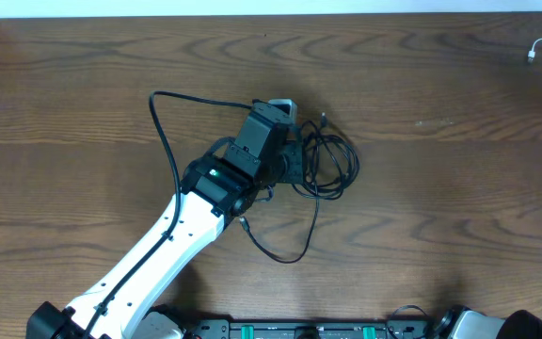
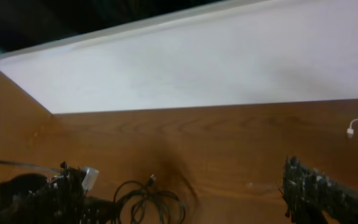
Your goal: Untangle cables
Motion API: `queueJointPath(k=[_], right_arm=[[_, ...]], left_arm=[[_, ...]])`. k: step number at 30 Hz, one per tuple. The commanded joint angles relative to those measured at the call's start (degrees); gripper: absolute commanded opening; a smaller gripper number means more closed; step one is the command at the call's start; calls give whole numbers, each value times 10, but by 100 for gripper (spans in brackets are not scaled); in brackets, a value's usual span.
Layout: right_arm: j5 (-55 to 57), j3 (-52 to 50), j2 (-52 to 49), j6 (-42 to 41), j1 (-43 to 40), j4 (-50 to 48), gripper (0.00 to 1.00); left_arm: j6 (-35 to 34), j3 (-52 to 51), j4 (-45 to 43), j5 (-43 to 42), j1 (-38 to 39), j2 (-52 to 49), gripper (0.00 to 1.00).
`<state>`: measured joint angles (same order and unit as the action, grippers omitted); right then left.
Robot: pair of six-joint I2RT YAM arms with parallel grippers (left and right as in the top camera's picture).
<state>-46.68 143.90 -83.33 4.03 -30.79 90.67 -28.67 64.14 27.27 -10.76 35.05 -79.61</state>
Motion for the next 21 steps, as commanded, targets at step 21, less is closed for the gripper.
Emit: queueJointPath(k=[21], right_arm=[[45,-196,77,48,1,66,99]], left_arm=[[6,-1,23,-81,1,8,8]])
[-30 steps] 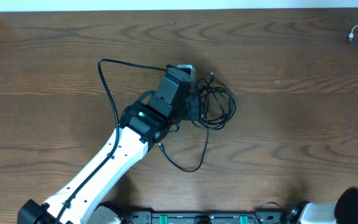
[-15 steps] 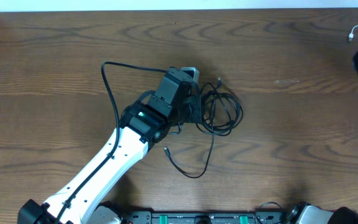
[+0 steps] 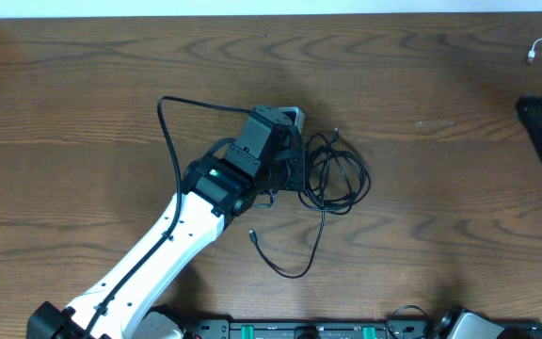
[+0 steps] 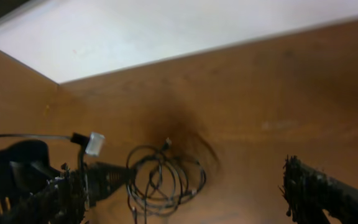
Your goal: Untangle cables
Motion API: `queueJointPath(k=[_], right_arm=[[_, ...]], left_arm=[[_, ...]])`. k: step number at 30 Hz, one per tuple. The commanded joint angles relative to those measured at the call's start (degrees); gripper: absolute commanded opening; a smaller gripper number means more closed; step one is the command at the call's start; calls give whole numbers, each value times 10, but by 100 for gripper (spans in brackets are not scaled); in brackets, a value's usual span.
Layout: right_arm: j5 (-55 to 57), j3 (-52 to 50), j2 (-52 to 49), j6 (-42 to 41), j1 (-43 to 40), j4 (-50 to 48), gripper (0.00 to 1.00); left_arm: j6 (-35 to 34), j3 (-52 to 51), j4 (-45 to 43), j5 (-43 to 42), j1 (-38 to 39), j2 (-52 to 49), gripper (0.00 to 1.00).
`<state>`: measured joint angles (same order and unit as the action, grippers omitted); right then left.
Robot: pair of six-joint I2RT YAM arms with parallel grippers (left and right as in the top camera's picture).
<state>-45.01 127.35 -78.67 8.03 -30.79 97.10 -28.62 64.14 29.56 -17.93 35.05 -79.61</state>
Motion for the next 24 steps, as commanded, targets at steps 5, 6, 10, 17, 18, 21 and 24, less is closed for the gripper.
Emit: queueJointPath(k=[5,6,10,17,18,21,24], right_arm=[[65,-118,82,9,1,2,99],[65,-136,93,8,1,2,99],[65,-210,130,9,1,2,99],[66,-367,198,26,2,2,99],[66,-386,207,28,2,2,99],[84,-439,238,28,13,2,99],[107,-481,268,28,48,0,99]], left_arm=[[8,-1,0,-9,1,8,8],[7,-1,-1,-9,1,8,8],[7,-1,0,-9,1,8,8],[7,-1,2,-9,1,8,8],[7,-1,2,-9,1,8,8],[7,-1,4,-9,1,8,8],[7,-1,4,-9,1,7,8]])
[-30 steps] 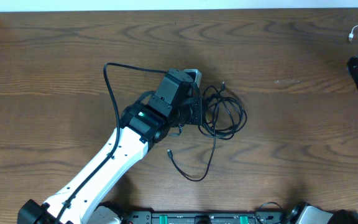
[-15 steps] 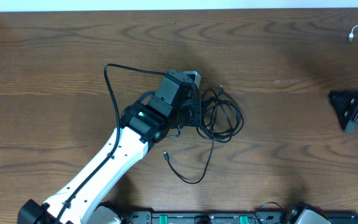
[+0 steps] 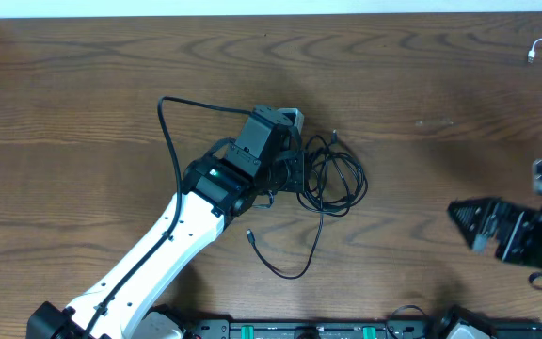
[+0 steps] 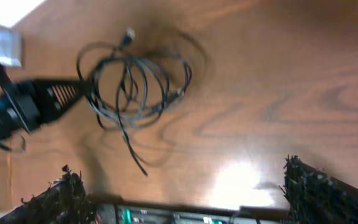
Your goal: Untangle cables
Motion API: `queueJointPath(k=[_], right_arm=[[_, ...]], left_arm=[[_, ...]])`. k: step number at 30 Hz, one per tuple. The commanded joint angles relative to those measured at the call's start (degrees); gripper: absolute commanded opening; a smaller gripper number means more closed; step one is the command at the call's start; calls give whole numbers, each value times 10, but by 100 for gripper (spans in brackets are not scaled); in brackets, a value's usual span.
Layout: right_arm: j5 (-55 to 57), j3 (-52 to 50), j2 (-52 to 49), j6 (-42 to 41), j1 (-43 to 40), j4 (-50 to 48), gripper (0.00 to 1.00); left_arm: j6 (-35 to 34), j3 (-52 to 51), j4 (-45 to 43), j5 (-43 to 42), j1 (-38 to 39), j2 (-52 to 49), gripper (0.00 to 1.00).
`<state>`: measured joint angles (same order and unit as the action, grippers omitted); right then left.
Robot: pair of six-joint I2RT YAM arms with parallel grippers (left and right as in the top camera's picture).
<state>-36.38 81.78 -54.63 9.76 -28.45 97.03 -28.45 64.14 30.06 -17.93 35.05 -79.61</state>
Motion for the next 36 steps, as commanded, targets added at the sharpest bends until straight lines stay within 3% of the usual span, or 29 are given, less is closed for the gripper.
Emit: queueJointPath(k=[1,5,11,18,23,30,33,36], right_arm=[[24,-39,39,10,37,-3,99],[2,-102,79,7,64,-44,99],[-124,-210,108,-5,64,-128,99],[-205,-366,102,-53,64,-291,99],[-303,-476,87,-106,64,-410,80],[-352,-558,65,-136,65,-476,77],[-351,-563,64,-135,65,-483,76],[-351,-563,64,-135,76,-505,73]], left_arm=[[5,-1,-1,-9,1,7,8],[-2,-1,-1,-9,1,7,8],[-10,-1,-1,-9,1,7,8],[-11,-1,12,-9,1,7,8],[-49,-1,16,-9,1,7,8],[-48,-1,16,7,1,6,8],[-23,-1,16,23,1,5,8],[66,-1,15,-11,1,5,8]])
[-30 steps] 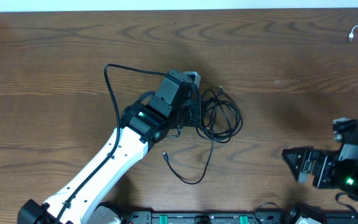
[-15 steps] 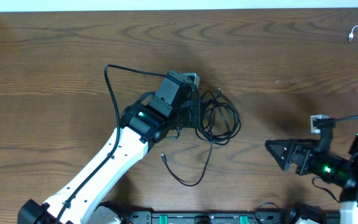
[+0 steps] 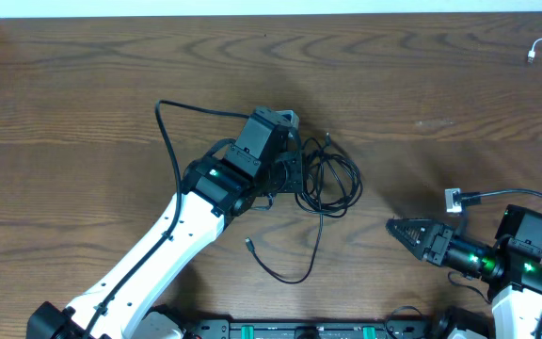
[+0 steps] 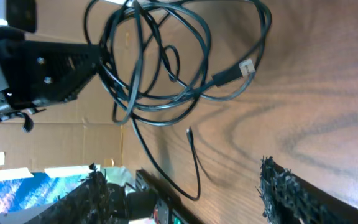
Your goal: Untangle cables
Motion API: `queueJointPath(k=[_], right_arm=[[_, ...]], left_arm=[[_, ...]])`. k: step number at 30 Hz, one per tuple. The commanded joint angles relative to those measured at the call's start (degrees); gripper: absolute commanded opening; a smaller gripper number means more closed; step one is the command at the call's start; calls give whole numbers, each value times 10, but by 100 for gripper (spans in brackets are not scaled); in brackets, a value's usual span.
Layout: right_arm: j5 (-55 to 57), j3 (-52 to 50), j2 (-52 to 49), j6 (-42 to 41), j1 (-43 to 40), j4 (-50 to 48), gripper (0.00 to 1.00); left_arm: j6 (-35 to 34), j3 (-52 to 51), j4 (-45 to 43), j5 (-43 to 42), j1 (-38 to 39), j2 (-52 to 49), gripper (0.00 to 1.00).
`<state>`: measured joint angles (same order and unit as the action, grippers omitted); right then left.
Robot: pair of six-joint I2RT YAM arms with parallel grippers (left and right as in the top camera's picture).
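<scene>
A tangle of black cables (image 3: 329,179) lies coiled at the table's middle. Its coils (image 4: 185,56) fill the top of the right wrist view. My left gripper (image 3: 296,173) reaches in from the lower left and is shut on the coils' left side, also seen as (image 4: 101,56). One strand arcs out to the left (image 3: 163,118). A loose tail (image 3: 285,273) ends in a small plug (image 3: 250,243). My right gripper (image 3: 405,229) sits low at the right, pointing left at the tangle, about a hand's width short of it. It is open, with nothing between the fingers (image 4: 291,193).
A white cable end (image 3: 534,52) lies at the far right corner. A white-tipped connector on a black lead (image 3: 453,199) hangs beside my right arm. The table's front rail (image 3: 299,330) runs along the near edge. Cardboard (image 4: 55,140) shows beyond the table's left.
My right gripper has moved left along the near side, from the lower right corner to closer to the tangle. The left gripper and coils have hardly moved.
My right gripper was first at the far right edge, high, looking across the table. Then it was lower on the right edge, then at the lower right, now facing the coils. The left gripper held the tangle throughout, shifting it slightly right early on.
</scene>
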<state>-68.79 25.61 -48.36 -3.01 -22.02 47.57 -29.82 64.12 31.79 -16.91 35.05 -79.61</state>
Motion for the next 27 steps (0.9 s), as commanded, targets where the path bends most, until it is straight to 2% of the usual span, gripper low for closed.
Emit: queueJointPath(k=[1,5,9,12,15,21,27], right_arm=[[-27,-1,1,-8,17,-19,72],[-27,-1,1,-12,61,-82,72],[11,-1,1,-61,111,-160,72],[73,-1,1,-86,143,-215,70],[131,-1,1,-86,152,-251,67],[224,-1,1,-82,152,-260,66],[217,-1,0,-18,153,-252,59]], left_arm=[[120,-1,-6,-46,1,5,8],[270,-1,-14,-125,1,5,8],[350,-1,-10,-161,1,5,8],[382,-1,-9,-202,1,5,8],[387,-1,0,-201,-1,5,8],[389,-1,46,-205,-24,7,8],[475,-1,57,-376,-54,7,8]])
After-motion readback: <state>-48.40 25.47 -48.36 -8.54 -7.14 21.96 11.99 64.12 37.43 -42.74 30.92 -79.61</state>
